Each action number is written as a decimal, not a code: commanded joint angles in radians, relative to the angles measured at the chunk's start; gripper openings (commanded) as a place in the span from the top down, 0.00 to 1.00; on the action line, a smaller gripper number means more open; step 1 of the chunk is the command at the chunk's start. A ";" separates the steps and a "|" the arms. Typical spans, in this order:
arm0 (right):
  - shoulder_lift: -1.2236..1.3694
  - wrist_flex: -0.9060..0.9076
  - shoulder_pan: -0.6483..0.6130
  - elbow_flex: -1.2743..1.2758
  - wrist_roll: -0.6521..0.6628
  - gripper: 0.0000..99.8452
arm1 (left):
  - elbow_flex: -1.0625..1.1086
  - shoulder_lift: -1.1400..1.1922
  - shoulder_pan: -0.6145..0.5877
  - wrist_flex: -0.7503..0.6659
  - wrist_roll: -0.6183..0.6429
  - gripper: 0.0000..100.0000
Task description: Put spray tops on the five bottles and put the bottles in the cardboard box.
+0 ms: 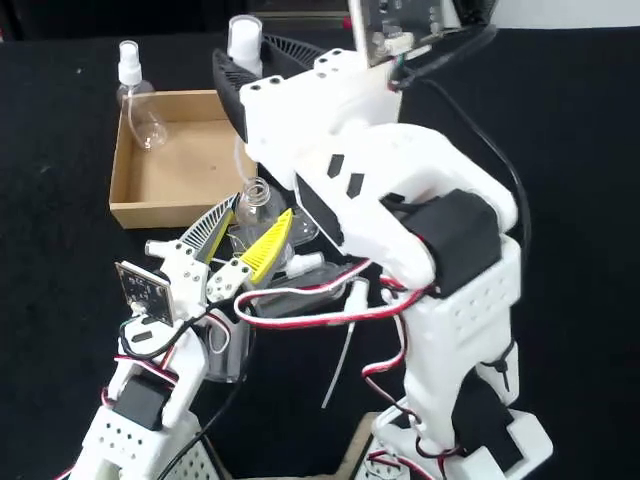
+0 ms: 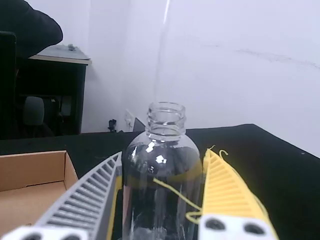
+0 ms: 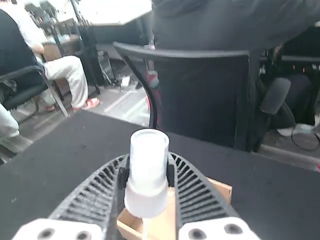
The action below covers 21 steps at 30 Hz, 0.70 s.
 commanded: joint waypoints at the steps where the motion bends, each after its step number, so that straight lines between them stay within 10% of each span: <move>1: -0.053 0.035 0.017 0.005 0.008 0.99 | 0.021 -0.012 -0.010 -0.006 -0.005 0.81; 21: -0.068 0.081 0.017 0.140 0.008 0.99 | 0.021 -0.012 -0.008 -0.006 -0.005 0.81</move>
